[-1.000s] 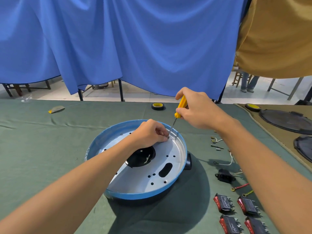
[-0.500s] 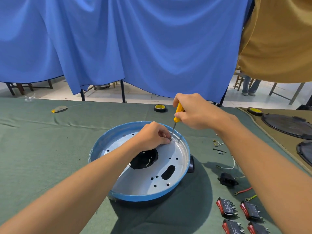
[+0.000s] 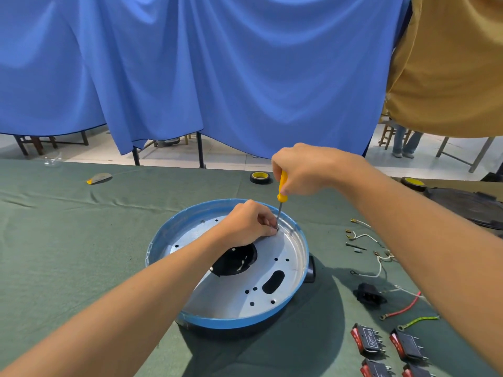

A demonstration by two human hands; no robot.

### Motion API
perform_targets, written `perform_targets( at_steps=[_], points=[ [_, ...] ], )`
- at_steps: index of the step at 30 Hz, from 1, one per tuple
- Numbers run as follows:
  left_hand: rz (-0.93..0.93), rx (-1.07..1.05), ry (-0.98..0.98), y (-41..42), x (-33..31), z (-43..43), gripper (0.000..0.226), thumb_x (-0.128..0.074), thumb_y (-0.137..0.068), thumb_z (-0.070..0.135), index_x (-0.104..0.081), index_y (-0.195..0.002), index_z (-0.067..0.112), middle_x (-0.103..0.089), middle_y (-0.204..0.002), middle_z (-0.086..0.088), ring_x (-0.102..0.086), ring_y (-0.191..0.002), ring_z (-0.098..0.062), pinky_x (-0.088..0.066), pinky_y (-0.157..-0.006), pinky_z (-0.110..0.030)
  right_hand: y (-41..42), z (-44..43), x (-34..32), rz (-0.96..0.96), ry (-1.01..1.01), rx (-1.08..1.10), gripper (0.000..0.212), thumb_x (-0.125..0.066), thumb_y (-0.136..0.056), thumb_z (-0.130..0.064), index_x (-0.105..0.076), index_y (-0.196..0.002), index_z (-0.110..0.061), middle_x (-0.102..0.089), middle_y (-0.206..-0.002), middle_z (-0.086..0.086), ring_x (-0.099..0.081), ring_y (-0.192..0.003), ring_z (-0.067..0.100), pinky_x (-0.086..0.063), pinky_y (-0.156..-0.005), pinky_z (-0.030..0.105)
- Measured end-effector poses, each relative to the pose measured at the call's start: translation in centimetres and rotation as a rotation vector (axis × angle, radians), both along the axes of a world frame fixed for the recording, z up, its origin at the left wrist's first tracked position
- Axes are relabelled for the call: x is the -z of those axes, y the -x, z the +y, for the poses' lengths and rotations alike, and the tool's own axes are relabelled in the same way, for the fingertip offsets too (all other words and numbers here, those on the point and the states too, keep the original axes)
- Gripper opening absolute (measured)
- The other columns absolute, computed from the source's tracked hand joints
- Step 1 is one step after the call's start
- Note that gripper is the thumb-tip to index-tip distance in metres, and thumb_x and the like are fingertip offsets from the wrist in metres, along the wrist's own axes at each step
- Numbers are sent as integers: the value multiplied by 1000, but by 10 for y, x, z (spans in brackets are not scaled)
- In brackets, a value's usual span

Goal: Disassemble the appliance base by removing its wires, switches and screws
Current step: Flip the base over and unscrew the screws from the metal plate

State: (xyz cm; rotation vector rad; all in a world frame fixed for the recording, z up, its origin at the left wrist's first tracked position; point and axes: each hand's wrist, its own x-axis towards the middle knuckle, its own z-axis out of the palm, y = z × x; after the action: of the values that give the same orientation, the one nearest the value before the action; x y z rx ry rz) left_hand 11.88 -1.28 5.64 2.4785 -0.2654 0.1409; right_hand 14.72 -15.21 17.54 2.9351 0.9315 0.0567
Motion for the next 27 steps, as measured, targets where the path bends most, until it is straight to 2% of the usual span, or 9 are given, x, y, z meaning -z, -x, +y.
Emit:
perform_targets(
  at_steps=[2,5,7,11,13,17,21,23,27],
  points=[
    [-3,-2,-2,0,0,0,5,-72,-85,20,-69,-87,23,-62,-78,10,-57,-75,-5,-40,-65,-12,-3,1,2,18,18,6,22,-65,-86,-32,-62,-88,-11,-64,-86,12,-60,-73,26,-44,-57,31],
    [-3,-6,4,0,0,0,4,-71,-85,20,-69,-87,23,-62,-79,10,-57,-76,-5,-41,-65,-13,-5,2,11,-56,-81,50,47,-57,-92,-48,-42,-63,-14,-46,-70,6,-45,-59,22,-33,-51,29],
    [0,-9,13,1,0,0,5,-72,-85,20,-69,-87,24,-62,-79,9,-57,-75,-6,-40,-65,-13,-5,4,17,-105,-101,39,40,-57,-93,-30,-37,-62,-13,-40,-68,5,-40,-59,24,-28,-50,29],
    [16,-16,35,1,-1,2,15,-73,-85,21,-70,-99,18,-64,-86,5,-58,-79,-7,-42,-66,-12,-4,5,11,-28,-63,0,10,-62,-83,-20,-58,-87,-11,-55,-84,7,-56,-75,28,-47,-61,35],
    [23,-12,41,2,-1,2,16,-72,-85,21,-70,-101,18,-65,-88,4,-59,-81,-8,-42,-67,-13,-6,6,5,33,-22,-4,18,-66,-83,-27,-63,-94,-12,-63,-91,7,-59,-77,25,-47,-62,33],
    [22,-12,43,2,-2,2,17,-72,-85,20,-71,-101,17,-64,-87,4,-58,-81,-8,-41,-66,-13,-12,7,6,-2,-28,46,44,-56,-91,-51,-47,-67,-16,-50,-72,3,-50,-67,23,-38,-57,31],
    [30,-12,43,2,-2,2,18,-72,-85,20,-71,-102,17,-63,-86,5,-57,-80,-7,-41,-64,-12,-14,9,12,-47,-77,50,14,-58,-87,-26,-57,-82,-12,-56,-83,7,-56,-77,29,-47,-63,35],
    [39,-12,39,2,-2,2,16,-72,-85,21,-70,-101,18,-64,-88,4,-58,-80,-8,-41,-65,-12,-14,9,8,25,-93,30,19,-63,-80,-25,-61,-94,-12,-62,-91,7,-58,-79,25,-48,-65,34],
    [46,-18,44,2,-2,2,12,-73,-85,21,-69,-96,21,-66,-90,1,-59,-82,-12,-43,-68,-16,-14,11,7,27,-103,59,45,-61,-85,-56,-49,-69,-16,-53,-72,2,-49,-66,21,-37,-55,29]
  ],
)
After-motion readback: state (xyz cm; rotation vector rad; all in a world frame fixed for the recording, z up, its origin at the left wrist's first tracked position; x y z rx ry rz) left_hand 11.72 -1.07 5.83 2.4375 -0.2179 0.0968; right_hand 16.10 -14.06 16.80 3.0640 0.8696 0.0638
